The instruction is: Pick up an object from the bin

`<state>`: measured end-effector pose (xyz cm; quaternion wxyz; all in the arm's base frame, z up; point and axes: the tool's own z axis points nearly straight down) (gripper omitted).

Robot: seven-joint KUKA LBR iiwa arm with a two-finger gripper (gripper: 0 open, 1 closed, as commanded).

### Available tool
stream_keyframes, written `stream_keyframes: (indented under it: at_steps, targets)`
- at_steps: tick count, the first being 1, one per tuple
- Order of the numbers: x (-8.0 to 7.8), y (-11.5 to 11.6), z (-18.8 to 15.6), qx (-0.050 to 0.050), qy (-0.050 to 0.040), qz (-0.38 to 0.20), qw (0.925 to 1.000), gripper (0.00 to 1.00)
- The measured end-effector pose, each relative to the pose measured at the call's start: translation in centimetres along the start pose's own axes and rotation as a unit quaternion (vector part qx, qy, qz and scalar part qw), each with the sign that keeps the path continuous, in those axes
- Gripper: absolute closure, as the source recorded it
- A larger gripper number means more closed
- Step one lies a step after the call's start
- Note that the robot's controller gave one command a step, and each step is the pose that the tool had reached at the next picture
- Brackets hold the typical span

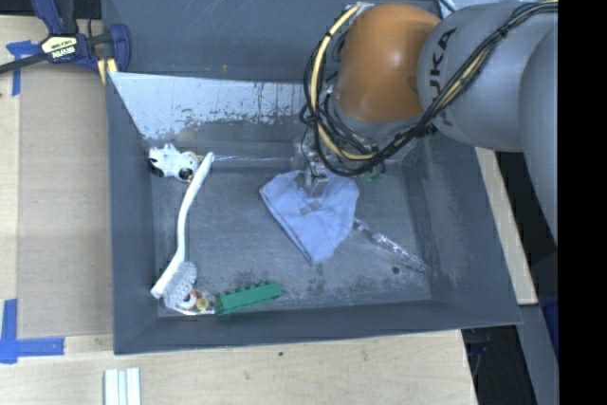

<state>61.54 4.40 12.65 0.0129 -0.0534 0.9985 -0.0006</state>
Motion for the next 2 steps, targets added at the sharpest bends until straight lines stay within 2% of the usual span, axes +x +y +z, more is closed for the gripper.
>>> stream_keyframes:
  at_steps: [1, 2]
  targets:
    - [0.2, -7.8, -7.3, 0.001, -0.0036, -0.14, 0.9901, 1.0]
    - [0.3, -1.2, -11.3, -0.004, -0.0042, -0.051, 0.9987, 1.0]
